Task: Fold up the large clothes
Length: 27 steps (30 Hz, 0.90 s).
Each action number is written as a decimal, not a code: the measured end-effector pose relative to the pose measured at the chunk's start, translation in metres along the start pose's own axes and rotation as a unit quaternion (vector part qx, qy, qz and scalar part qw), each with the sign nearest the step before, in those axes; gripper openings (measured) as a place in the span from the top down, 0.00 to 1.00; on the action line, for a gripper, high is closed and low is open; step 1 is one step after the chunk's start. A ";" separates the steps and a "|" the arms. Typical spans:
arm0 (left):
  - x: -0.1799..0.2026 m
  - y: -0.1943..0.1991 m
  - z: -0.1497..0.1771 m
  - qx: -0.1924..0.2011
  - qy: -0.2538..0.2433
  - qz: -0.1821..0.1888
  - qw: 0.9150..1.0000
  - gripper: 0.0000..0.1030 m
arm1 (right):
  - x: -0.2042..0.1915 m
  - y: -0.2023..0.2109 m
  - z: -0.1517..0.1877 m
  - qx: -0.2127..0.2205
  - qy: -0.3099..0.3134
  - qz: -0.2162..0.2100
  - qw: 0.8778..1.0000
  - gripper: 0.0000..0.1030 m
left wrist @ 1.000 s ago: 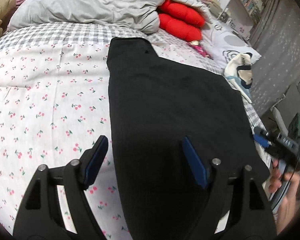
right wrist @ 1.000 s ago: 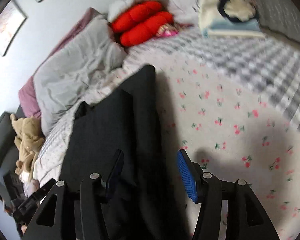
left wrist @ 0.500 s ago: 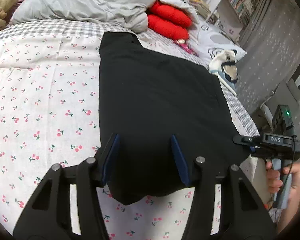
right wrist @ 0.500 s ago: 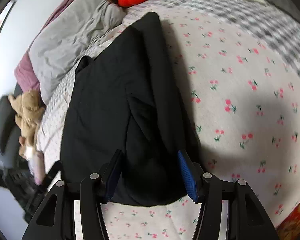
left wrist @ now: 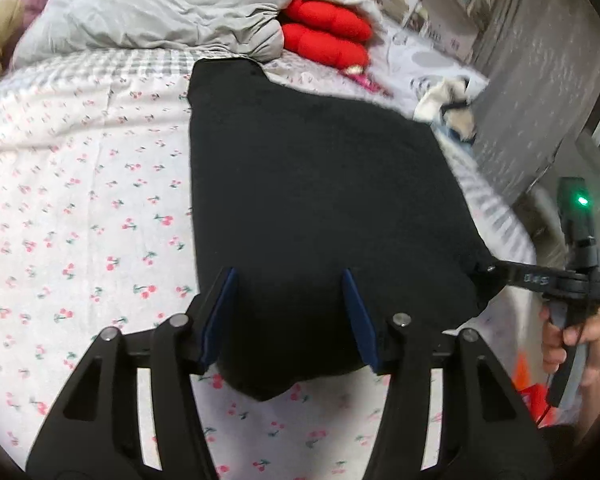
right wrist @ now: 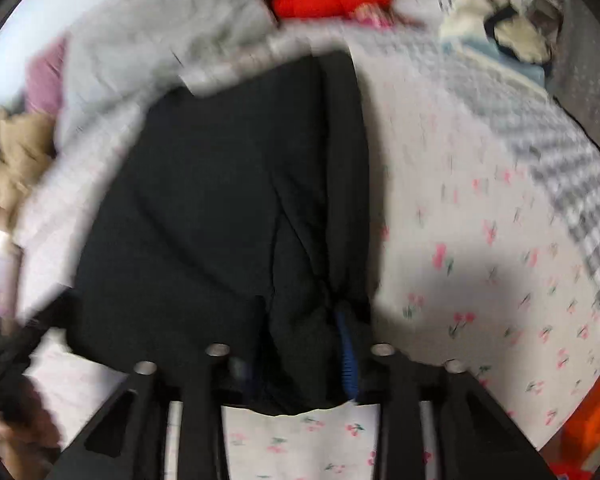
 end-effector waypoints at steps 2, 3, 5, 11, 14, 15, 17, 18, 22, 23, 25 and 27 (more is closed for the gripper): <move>0.003 0.004 0.005 -0.016 0.004 -0.012 1.000 0.36 | 0.002 0.013 -0.003 0.016 -0.012 0.002 1.000 0.52; 0.005 0.011 0.007 -0.023 0.012 -0.018 1.000 0.34 | 0.002 0.020 -0.005 0.021 -0.017 0.000 1.000 0.49; 0.008 0.022 0.009 -0.032 0.022 -0.028 0.999 0.25 | 0.004 0.049 -0.009 0.048 -0.024 0.001 0.999 0.27; 0.018 0.071 0.034 -0.045 0.056 -0.076 0.994 0.01 | -0.010 0.097 0.016 0.073 0.007 0.048 0.996 0.15; 0.020 0.084 0.050 -0.053 0.056 -0.100 0.992 0.01 | -0.021 0.108 0.044 0.074 0.011 0.064 0.995 0.14; 0.020 0.088 0.057 -0.057 0.050 -0.117 0.990 0.01 | -0.023 0.110 0.053 0.073 0.011 0.068 0.995 0.13; 0.022 0.092 0.065 -0.056 0.041 -0.129 0.989 0.01 | -0.028 0.110 0.071 0.071 0.013 0.074 0.995 0.13; 0.025 0.092 0.071 -0.058 0.035 -0.133 0.989 0.01 | -0.030 0.109 0.078 0.072 0.014 0.078 0.994 0.13; 0.033 0.090 0.081 -0.061 0.021 -0.127 0.990 0.01 | -0.027 0.097 0.099 0.072 0.019 0.115 0.991 0.13; 0.034 0.090 0.082 -0.061 0.016 -0.126 0.990 0.01 | -0.026 0.093 0.103 0.061 0.021 0.123 0.990 0.13; 0.037 0.088 0.082 -0.062 0.012 -0.125 0.990 0.01 | -0.028 0.093 0.104 0.061 0.019 0.118 0.991 0.13; 0.038 0.087 0.083 -0.064 0.017 -0.120 0.991 0.01 | -0.028 0.095 0.102 0.068 0.017 0.119 0.990 0.13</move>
Point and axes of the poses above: each gripper's, at about its wrist camera, not at the fingertips, and y roughly against the way its jaws point, x to its right, z to its underside, the point moved 8 cm from there along -y, roughly the way its jaws point, and after that the axes turned 11 degrees about z, right-handed, at the moved point
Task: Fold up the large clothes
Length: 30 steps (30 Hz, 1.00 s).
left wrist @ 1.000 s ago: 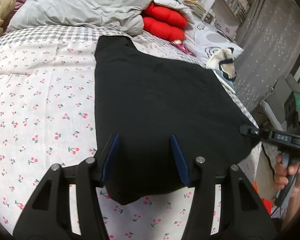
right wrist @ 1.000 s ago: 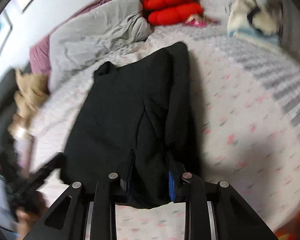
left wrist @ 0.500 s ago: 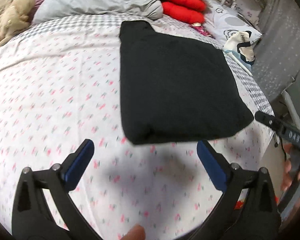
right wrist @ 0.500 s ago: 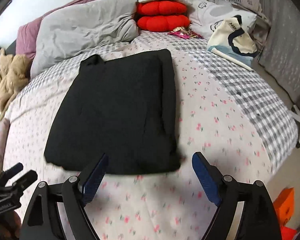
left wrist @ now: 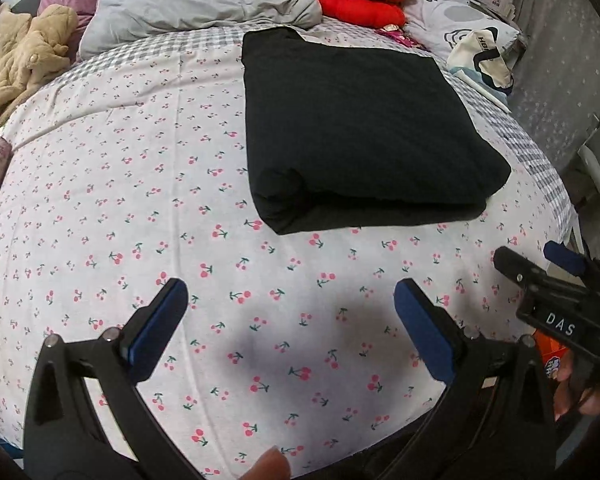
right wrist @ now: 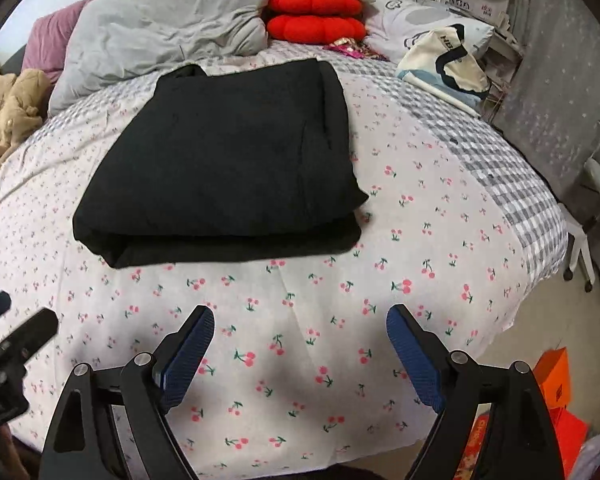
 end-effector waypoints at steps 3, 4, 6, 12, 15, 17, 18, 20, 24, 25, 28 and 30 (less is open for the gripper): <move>0.002 -0.004 -0.001 -0.007 0.005 0.007 1.000 0.01 | 0.002 -0.002 0.001 0.000 0.001 0.019 1.000 0.13; 0.002 -0.005 -0.001 -0.008 0.006 0.008 1.000 0.01 | 0.002 -0.003 0.001 -0.003 0.000 0.018 1.000 0.13; 0.003 -0.006 -0.001 -0.008 0.009 0.009 1.000 0.01 | 0.002 -0.004 0.002 -0.005 -0.002 0.014 1.000 0.13; 0.008 -0.012 0.002 -0.016 0.007 0.010 1.000 0.01 | 0.001 -0.007 0.003 -0.007 0.007 0.016 1.000 0.13; 0.010 -0.015 0.003 -0.019 0.005 0.010 1.000 0.01 | -0.001 -0.008 0.005 -0.009 0.010 0.014 1.000 0.13; 0.011 -0.016 0.004 -0.020 0.003 0.009 1.000 0.01 | -0.001 -0.008 0.005 -0.010 0.011 0.013 1.000 0.13; 0.012 -0.017 0.004 -0.021 0.003 0.009 1.000 0.01 | -0.001 -0.007 0.005 -0.010 0.011 0.012 1.000 0.13; 0.012 -0.017 0.004 -0.021 0.003 0.009 1.000 0.01 | -0.002 -0.007 0.006 -0.011 0.011 0.011 1.000 0.13; 0.013 -0.018 0.004 -0.021 0.002 0.008 1.000 0.01 | -0.001 -0.007 0.006 -0.011 0.010 0.011 1.000 0.13; 0.013 -0.018 0.004 -0.021 0.001 0.008 1.000 0.01 | -0.001 -0.007 0.006 -0.011 0.010 0.011 1.000 0.13; 0.014 -0.019 0.005 -0.022 -0.001 0.007 1.000 0.01 | -0.001 -0.007 0.006 -0.011 0.010 0.011 1.000 0.13; 0.016 -0.020 0.005 -0.023 -0.004 0.007 1.000 0.01 | -0.001 -0.007 0.007 -0.011 0.010 0.010 1.000 0.13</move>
Point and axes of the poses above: each gripper's, at about its wrist camera, not at the fingertips, and y roughly against the way its jaws point, x to its right, z to its underside, the point moved 8 cm from there along -y, roughly the way its jaws point, and after that the axes turned 11 degrees about z, right-handed, at the moved point
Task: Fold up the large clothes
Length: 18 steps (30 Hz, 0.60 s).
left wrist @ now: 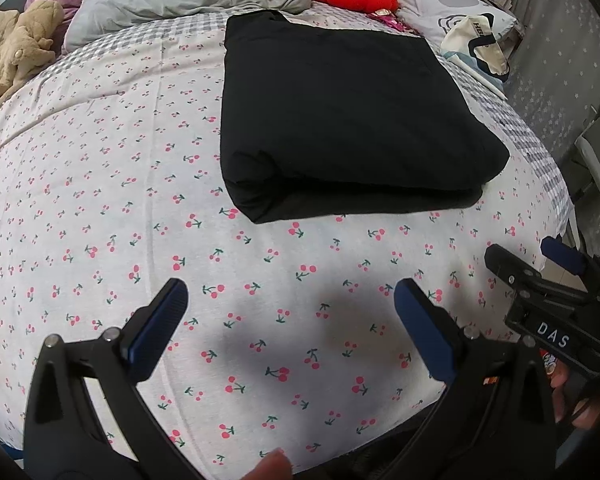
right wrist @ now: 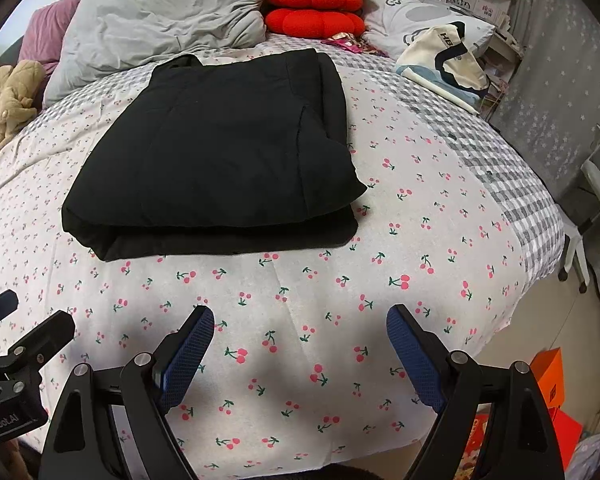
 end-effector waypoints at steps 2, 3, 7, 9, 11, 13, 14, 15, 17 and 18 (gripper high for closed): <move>0.001 -0.001 0.000 0.000 -0.001 0.000 1.000 0.01 | 0.000 0.000 0.000 0.000 0.000 0.000 1.000 0.13; 0.002 -0.001 0.000 -0.001 -0.002 -0.001 1.000 0.01 | 0.000 0.000 0.000 0.000 0.000 0.000 1.000 0.13; 0.003 -0.002 0.001 -0.002 -0.003 -0.001 1.000 0.01 | 0.001 -0.001 0.001 -0.001 0.000 -0.002 1.000 0.13; 0.004 -0.003 0.001 -0.003 -0.004 -0.001 1.000 0.01 | 0.001 -0.001 0.001 -0.001 0.000 -0.002 1.000 0.13; 0.004 -0.003 0.001 -0.003 -0.006 -0.001 1.000 0.01 | 0.001 -0.001 0.001 -0.002 -0.001 -0.002 1.000 0.13; 0.005 -0.003 0.001 -0.003 -0.006 -0.001 1.000 0.01 | 0.001 -0.001 0.001 -0.001 -0.001 -0.002 1.000 0.13; 0.005 -0.003 0.001 -0.003 -0.006 -0.001 1.000 0.01 | 0.002 -0.001 0.002 -0.002 -0.001 -0.002 1.000 0.13; 0.005 -0.003 0.001 -0.003 -0.006 -0.001 1.000 0.01 | 0.002 -0.002 0.002 -0.002 -0.001 -0.003 1.000 0.13; 0.005 -0.004 0.001 -0.004 -0.007 -0.001 1.000 0.01 | 0.002 -0.002 0.002 -0.002 -0.001 -0.002 1.000 0.13; 0.005 -0.004 0.002 -0.004 -0.008 -0.001 1.000 0.01 | 0.002 -0.002 0.002 -0.002 -0.001 -0.003 1.000 0.13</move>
Point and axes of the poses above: each gripper's, at about its wrist camera, not at the fingertips, and y roughly against the way its jaws point, x to its right, z to its underside, the point moved 8 cm from there along -y, roughly the way its jaws point, and after that the axes turned 11 degrees about z, right-handed, at the moved point
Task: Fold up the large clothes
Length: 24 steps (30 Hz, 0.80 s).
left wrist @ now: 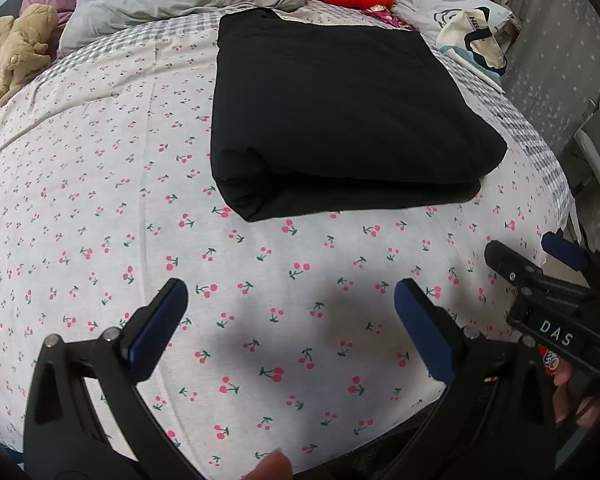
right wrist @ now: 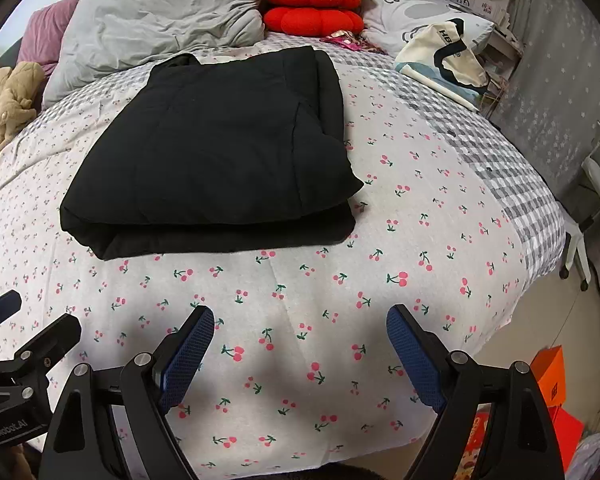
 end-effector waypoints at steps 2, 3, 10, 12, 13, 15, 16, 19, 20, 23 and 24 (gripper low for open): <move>0.001 0.000 0.000 0.000 -0.001 0.000 1.000 0.01 | 0.000 0.000 0.000 0.000 0.000 0.000 1.000 0.13; 0.001 0.000 0.000 0.000 -0.001 0.000 1.000 0.01 | 0.000 0.000 0.000 0.000 0.000 0.000 1.000 0.13; 0.003 -0.001 0.001 0.000 -0.003 -0.001 1.000 0.01 | 0.000 0.000 0.000 0.000 0.000 0.000 1.000 0.13; 0.003 -0.002 0.001 0.000 -0.002 -0.001 1.000 0.01 | 0.001 -0.001 0.000 0.000 0.001 0.000 1.000 0.13; 0.003 -0.002 0.001 -0.001 -0.002 0.000 1.000 0.01 | 0.001 -0.001 0.000 0.000 0.000 0.000 1.000 0.13; 0.002 -0.002 0.001 -0.002 0.000 0.001 1.000 0.01 | 0.001 -0.001 -0.001 0.000 0.001 -0.001 1.000 0.13; 0.002 -0.002 0.001 -0.003 0.000 0.002 1.000 0.01 | 0.001 -0.001 -0.001 0.000 0.001 -0.001 1.000 0.13; 0.002 -0.003 0.001 -0.003 0.000 0.004 1.000 0.01 | 0.000 -0.001 -0.001 0.000 0.001 -0.001 1.000 0.13; 0.003 -0.003 0.001 -0.003 -0.001 0.003 1.000 0.01 | 0.001 -0.001 0.000 0.000 0.002 -0.001 1.000 0.13; 0.004 -0.003 0.001 -0.003 -0.003 0.004 1.000 0.01 | 0.001 -0.001 0.000 0.000 0.001 -0.001 1.000 0.13; 0.004 -0.003 0.001 -0.002 -0.004 0.004 1.000 0.01 | 0.000 0.000 0.000 0.000 0.000 -0.001 1.000 0.13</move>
Point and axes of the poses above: each gripper's, at about its wrist camera, not at the fingertips, and y roughly against the way its jaws point, x to its right, z to its underside, the point moved 8 cm from there along -y, roughly the way its jaws point, and after that the axes turned 11 degrees about z, right-handed, at the moved point
